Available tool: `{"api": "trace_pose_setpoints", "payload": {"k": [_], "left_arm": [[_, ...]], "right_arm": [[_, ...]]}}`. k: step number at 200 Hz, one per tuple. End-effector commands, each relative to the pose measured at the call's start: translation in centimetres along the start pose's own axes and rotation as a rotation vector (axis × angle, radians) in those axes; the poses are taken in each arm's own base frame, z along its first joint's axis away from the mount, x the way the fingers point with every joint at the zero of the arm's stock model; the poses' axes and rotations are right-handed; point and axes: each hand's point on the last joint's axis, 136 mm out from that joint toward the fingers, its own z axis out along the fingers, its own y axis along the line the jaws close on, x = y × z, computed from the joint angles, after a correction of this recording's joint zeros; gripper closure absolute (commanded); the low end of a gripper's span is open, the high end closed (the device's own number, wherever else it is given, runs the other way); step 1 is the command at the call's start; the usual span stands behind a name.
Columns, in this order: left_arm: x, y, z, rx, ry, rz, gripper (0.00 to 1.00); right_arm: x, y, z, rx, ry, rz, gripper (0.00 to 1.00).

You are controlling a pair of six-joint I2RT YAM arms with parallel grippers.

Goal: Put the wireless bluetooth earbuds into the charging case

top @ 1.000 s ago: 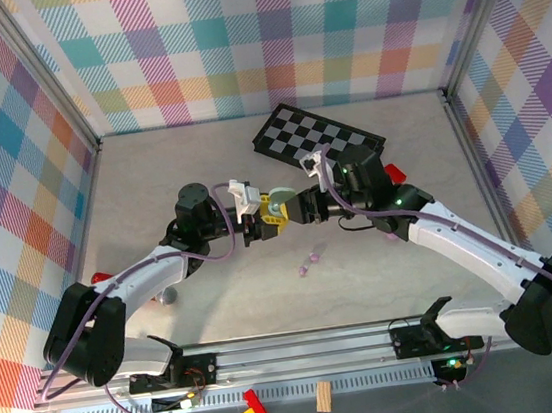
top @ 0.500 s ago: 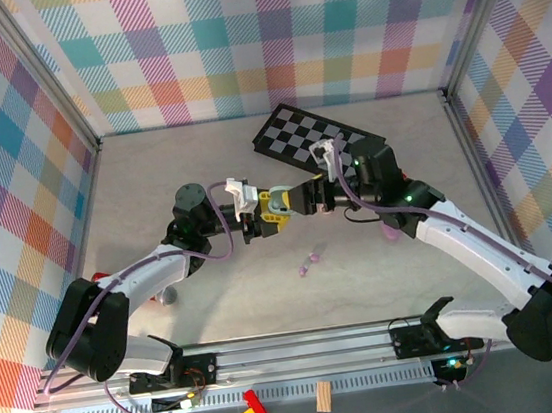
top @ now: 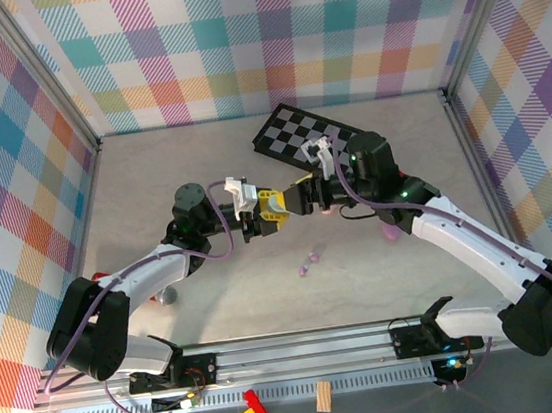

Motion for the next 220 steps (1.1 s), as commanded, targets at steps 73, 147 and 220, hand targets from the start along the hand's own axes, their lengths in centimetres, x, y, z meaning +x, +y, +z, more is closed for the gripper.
{"api": "trace_pose_setpoints", "payload": {"k": [73, 147, 220], "left_arm": [[-4.7, 1.6, -1.1, -0.115, -0.234, 0.08, 1.0], [-5.3, 1.8, -0.9, -0.116, -0.259, 0.079, 1.0], [-4.0, 2.6, -0.6, -0.133, -0.239, 0.072, 1.0]], "right_arm": [[-2.0, 0.7, -1.3, -0.27, -0.034, 0.393, 0.18], [-3.0, -0.4, 1.3, -0.382, 0.015, 0.585, 0.4], [-3.0, -0.5, 1.3, -0.411, -0.007, 0.616, 0.77]]}}
